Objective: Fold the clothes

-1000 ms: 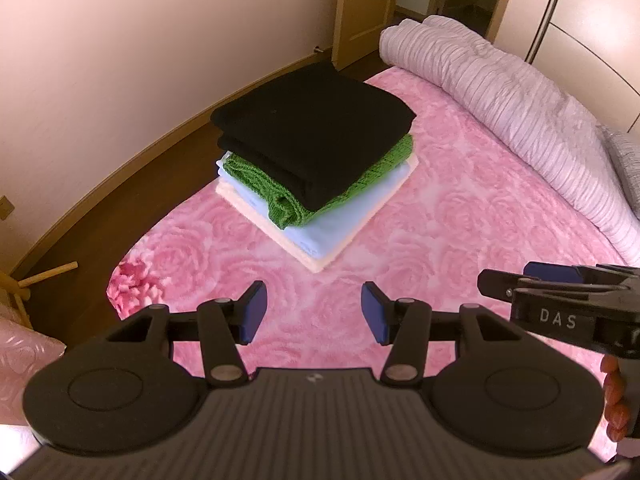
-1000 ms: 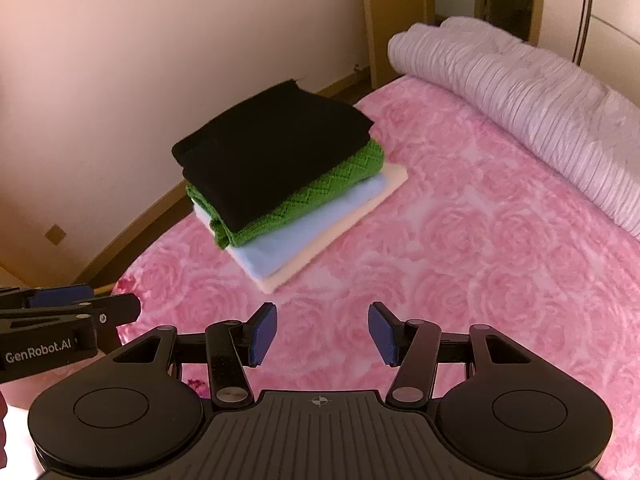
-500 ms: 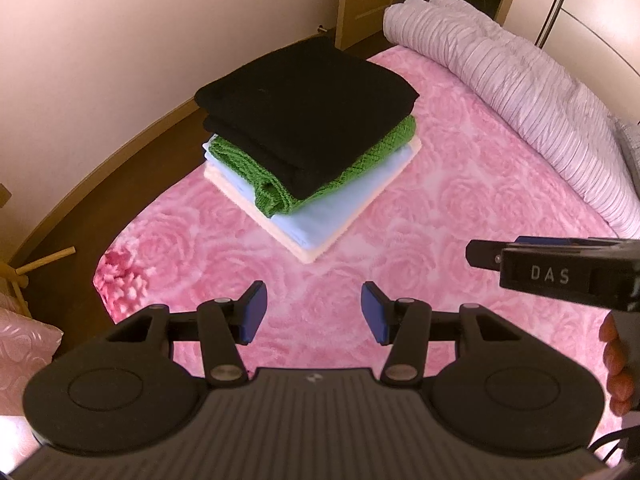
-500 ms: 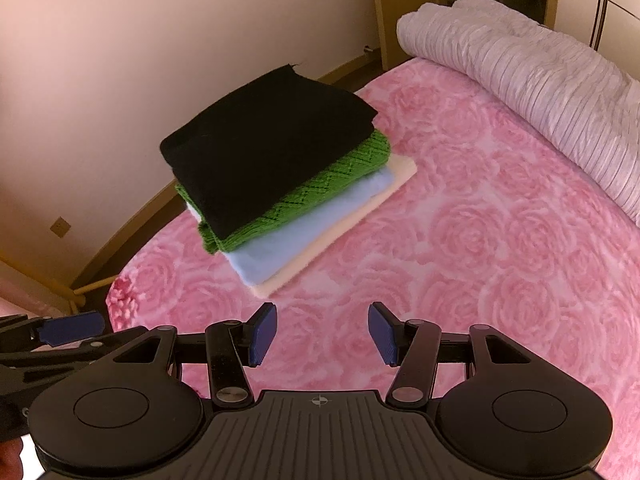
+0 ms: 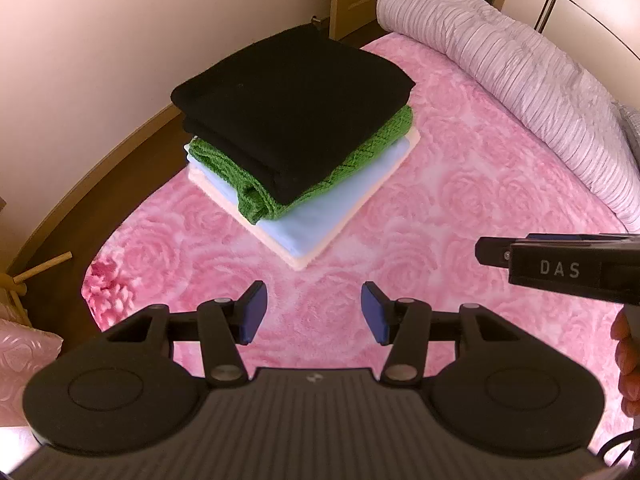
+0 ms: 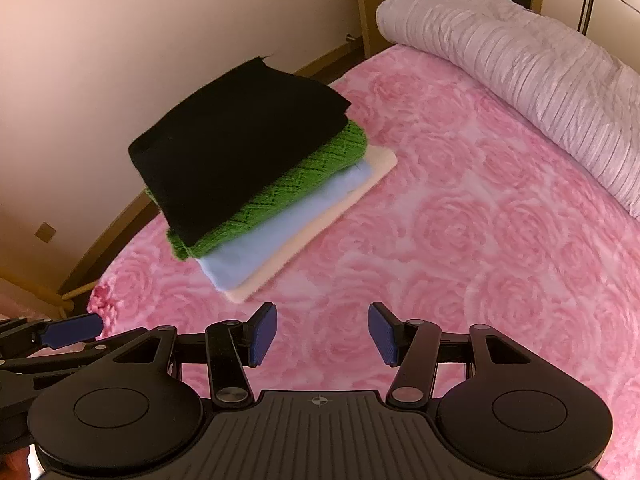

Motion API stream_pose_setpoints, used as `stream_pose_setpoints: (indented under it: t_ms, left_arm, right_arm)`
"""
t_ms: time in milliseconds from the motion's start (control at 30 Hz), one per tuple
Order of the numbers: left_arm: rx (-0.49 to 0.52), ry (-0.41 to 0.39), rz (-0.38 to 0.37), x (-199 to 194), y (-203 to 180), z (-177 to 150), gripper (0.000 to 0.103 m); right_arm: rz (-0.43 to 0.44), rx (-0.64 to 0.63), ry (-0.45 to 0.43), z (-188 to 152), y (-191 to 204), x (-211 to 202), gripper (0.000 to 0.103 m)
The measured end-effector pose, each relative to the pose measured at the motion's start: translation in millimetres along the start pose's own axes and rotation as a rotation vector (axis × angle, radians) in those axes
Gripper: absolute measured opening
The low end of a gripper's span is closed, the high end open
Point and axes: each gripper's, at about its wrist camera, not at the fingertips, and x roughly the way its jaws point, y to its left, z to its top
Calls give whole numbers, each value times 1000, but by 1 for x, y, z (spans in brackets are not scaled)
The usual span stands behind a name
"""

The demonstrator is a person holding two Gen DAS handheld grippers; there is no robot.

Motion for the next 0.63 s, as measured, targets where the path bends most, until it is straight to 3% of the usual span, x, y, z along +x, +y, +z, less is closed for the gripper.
stream_pose_setpoints:
  t_ms: [200, 400, 633]
  left_arm:
    - [-2, -10, 3, 4, 2, 4, 48]
    - [-71, -68, -29, -3, 13, 8, 48]
    - [-38, -110, 11, -14, 20, 9, 48]
  right_arm:
    - [0, 0, 1, 5, 4, 3, 55]
    - [11, -7, -22, 7, 12, 0, 55]
    - [33, 30, -83, 5, 22, -12, 55]
